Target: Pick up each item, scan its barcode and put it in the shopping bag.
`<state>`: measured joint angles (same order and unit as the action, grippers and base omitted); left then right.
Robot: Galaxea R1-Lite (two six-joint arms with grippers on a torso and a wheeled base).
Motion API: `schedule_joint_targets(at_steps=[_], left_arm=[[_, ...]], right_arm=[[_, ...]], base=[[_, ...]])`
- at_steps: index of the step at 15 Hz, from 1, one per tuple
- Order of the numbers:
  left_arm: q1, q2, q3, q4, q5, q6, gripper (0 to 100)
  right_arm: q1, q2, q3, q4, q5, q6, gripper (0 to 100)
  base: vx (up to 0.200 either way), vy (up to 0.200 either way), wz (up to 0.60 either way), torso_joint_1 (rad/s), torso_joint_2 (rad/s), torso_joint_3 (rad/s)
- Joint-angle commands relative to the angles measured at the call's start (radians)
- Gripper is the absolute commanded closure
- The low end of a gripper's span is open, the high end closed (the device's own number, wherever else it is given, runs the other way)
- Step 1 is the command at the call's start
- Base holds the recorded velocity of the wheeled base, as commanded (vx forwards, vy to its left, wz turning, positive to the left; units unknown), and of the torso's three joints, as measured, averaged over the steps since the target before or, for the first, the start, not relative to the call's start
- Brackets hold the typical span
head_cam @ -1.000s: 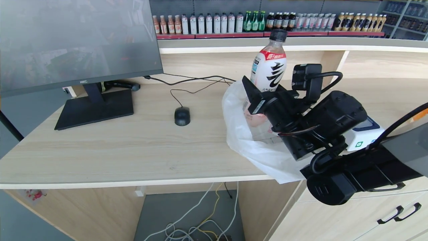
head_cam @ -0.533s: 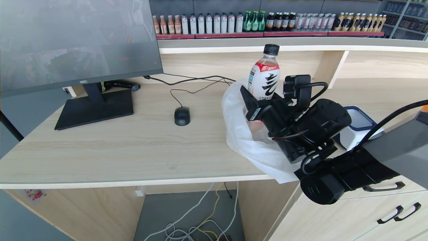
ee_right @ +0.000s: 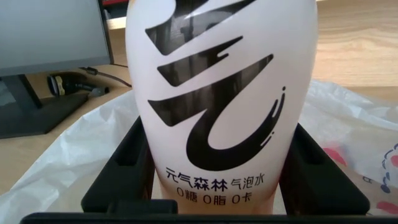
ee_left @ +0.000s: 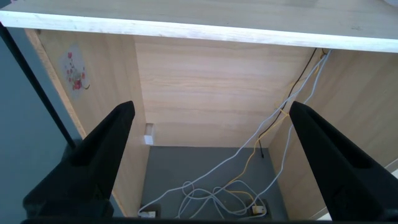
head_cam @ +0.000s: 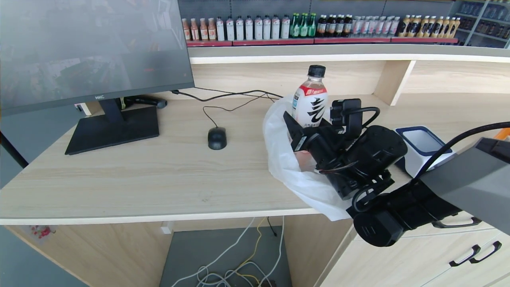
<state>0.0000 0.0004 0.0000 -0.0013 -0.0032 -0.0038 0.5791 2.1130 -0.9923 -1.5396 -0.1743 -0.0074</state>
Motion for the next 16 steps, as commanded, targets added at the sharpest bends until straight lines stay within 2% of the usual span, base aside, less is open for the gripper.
schedule_joint_targets(at_steps=[1, 16], left_arm=[[0.000, 0.000, 0.000, 0.000, 0.000, -0.001, 0], [0.000, 0.000, 0.000, 0.000, 0.000, -0.001, 0]], right_arm=[[-0.001, 0.005, 0.004, -0.001, 0.001, 0.000, 100], [-0.016, 0.015, 0.060, -0.014, -0.001, 0.001, 100]], base=[[0.000, 0.000, 0.00, 0.000, 0.00, 0.000], [0.000, 0.000, 0.00, 0.000, 0.00, 0.000]])
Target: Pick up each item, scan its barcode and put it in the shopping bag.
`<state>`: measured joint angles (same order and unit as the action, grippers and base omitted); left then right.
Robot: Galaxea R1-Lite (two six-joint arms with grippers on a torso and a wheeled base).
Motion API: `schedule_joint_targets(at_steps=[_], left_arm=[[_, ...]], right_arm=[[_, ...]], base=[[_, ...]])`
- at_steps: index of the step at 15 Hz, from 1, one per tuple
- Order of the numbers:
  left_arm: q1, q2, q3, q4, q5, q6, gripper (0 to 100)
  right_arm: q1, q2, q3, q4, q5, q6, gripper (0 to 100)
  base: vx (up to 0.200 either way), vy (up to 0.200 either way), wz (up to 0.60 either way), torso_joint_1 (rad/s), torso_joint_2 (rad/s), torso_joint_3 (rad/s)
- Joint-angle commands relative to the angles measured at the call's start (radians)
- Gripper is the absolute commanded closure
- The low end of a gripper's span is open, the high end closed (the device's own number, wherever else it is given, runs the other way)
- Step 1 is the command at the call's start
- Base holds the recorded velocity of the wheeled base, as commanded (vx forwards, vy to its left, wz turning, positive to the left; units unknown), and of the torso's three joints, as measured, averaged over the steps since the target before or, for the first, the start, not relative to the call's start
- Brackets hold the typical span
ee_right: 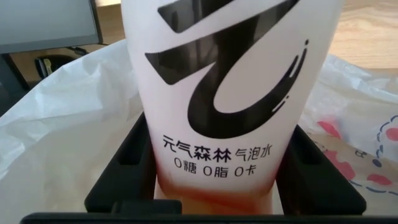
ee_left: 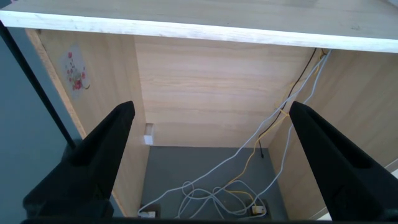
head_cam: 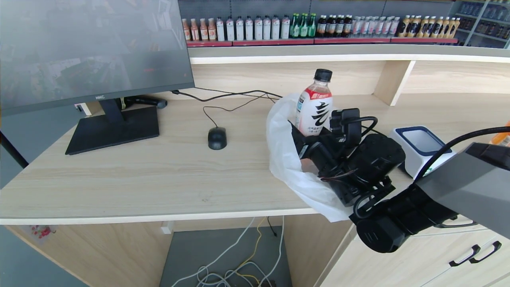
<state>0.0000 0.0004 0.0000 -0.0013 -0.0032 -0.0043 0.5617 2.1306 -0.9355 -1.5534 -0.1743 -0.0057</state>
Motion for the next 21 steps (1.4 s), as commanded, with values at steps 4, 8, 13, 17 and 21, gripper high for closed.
schedule_joint_targets(at_steps=[4, 8, 13, 17, 21], left_arm=[[0.000, 0.000, 0.000, 0.000, 0.000, 0.000, 0], [0.000, 0.000, 0.000, 0.000, 0.000, 0.001, 0], [0.000, 0.000, 0.000, 0.000, 0.000, 0.001, 0], [0.000, 0.000, 0.000, 0.000, 0.000, 0.000, 0], [0.000, 0.000, 0.000, 0.000, 0.000, 0.000, 0]], right_arm=[[0.023, -0.009, 0.015, -0.005, -0.001, 0.000, 100], [0.038, -0.006, 0.012, -0.005, 0.001, 0.000, 100], [0.032, -0.008, 0.018, -0.005, 0.002, 0.000, 0], [0.032, -0.009, 0.029, -0.008, -0.001, 0.001, 0], [0.032, -0.014, 0.032, -0.013, -0.001, 0.001, 0]], base=[[0.000, 0.000, 0.00, 0.000, 0.00, 0.000], [0.000, 0.000, 0.00, 0.000, 0.00, 0.000], [0.000, 0.000, 0.00, 0.000, 0.00, 0.000], [0.000, 0.000, 0.00, 0.000, 0.00, 0.000], [0.000, 0.000, 0.00, 0.000, 0.00, 0.000]])
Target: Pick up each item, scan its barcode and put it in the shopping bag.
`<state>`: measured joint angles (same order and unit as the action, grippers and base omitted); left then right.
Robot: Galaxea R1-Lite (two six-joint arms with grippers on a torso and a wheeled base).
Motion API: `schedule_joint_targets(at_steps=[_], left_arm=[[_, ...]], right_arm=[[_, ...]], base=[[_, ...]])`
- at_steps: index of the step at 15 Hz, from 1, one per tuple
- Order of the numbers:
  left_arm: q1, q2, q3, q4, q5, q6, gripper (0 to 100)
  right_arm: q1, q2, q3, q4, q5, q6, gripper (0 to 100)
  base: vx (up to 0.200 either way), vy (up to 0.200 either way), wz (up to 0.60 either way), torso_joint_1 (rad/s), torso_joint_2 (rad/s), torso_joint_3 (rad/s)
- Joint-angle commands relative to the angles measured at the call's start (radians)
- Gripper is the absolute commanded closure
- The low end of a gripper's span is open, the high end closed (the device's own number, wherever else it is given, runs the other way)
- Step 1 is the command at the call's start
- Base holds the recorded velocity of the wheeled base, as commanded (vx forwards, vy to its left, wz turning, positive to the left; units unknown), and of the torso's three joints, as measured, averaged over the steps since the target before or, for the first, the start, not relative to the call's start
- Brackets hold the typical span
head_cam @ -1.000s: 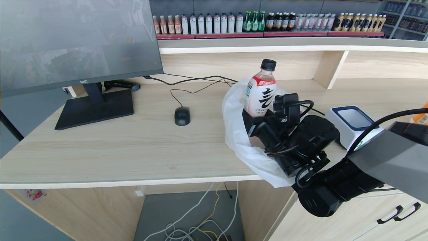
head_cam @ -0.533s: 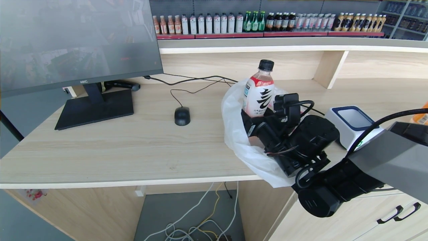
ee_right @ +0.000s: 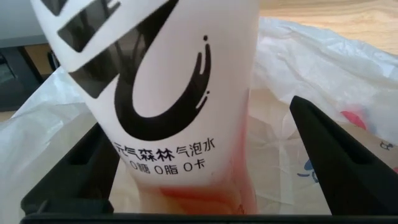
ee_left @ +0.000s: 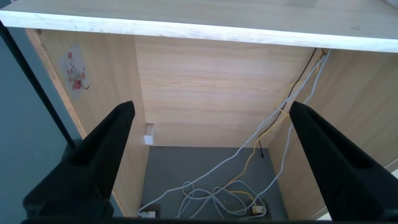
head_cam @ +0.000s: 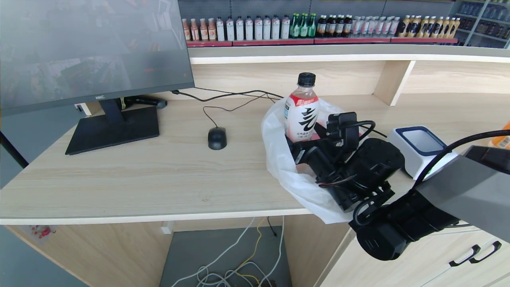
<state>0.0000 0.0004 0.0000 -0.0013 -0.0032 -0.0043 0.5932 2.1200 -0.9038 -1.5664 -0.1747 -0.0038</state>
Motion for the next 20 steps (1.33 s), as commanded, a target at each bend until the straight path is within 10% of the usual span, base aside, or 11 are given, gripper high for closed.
schedule_joint_targets(at_steps=[1, 20], left_arm=[[0.000, 0.000, 0.000, 0.000, 0.000, 0.000, 0], [0.000, 0.000, 0.000, 0.000, 0.000, 0.000, 0]], right_arm=[[0.000, -0.008, 0.008, 0.000, 0.000, -0.001, 0], [0.062, -0.403, 0.477, -0.004, 0.003, -0.001, 0]], base=[[0.000, 0.000, 0.00, 0.000, 0.00, 0.000], [0.000, 0.000, 0.00, 0.000, 0.00, 0.000]])
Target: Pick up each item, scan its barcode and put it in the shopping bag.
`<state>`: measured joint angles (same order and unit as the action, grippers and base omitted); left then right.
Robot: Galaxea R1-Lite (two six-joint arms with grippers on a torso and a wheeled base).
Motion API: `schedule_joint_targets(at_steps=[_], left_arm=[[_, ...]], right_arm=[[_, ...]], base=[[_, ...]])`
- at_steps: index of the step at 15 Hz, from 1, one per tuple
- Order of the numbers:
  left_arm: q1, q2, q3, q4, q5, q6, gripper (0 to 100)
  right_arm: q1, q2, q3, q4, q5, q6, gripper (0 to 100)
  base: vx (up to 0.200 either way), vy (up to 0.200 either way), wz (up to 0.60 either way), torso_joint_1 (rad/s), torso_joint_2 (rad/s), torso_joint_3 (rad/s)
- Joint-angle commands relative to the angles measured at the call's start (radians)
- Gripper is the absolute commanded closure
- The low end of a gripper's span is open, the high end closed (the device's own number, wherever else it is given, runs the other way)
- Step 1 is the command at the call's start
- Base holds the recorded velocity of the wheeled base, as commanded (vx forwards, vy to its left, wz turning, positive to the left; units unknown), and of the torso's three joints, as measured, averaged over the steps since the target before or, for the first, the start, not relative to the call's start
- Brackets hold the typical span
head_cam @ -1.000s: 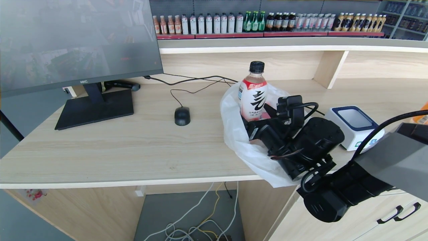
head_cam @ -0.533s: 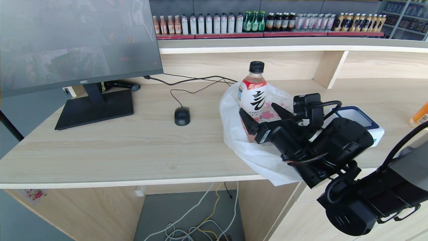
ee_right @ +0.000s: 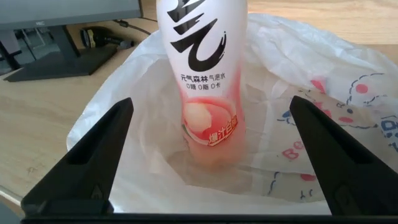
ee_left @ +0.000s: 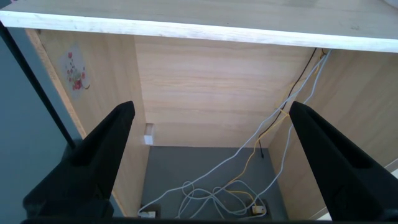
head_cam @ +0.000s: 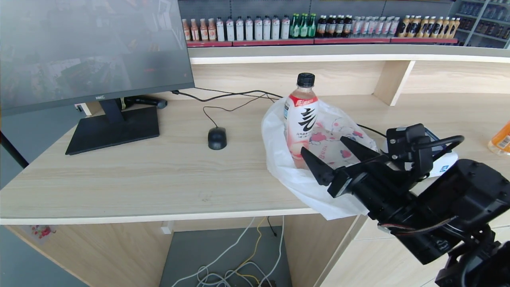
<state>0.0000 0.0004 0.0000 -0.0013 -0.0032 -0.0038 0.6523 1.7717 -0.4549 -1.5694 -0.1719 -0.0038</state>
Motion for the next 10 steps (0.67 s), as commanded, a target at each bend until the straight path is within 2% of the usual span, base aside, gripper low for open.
schedule_joint_targets(at_steps=[1, 10], left_arm=[[0.000, 0.000, 0.000, 0.000, 0.000, -0.001, 0], [0.000, 0.000, 0.000, 0.000, 0.000, 0.002, 0]], right_arm=[[0.004, -0.071, 0.036, -0.001, 0.000, -0.001, 0], [0.004, -0.140, 0.070, -0.001, 0.000, 0.007, 0]], base=[[0.000, 0.000, 0.00, 0.000, 0.00, 0.000], [0.000, 0.000, 0.00, 0.000, 0.00, 0.000]])
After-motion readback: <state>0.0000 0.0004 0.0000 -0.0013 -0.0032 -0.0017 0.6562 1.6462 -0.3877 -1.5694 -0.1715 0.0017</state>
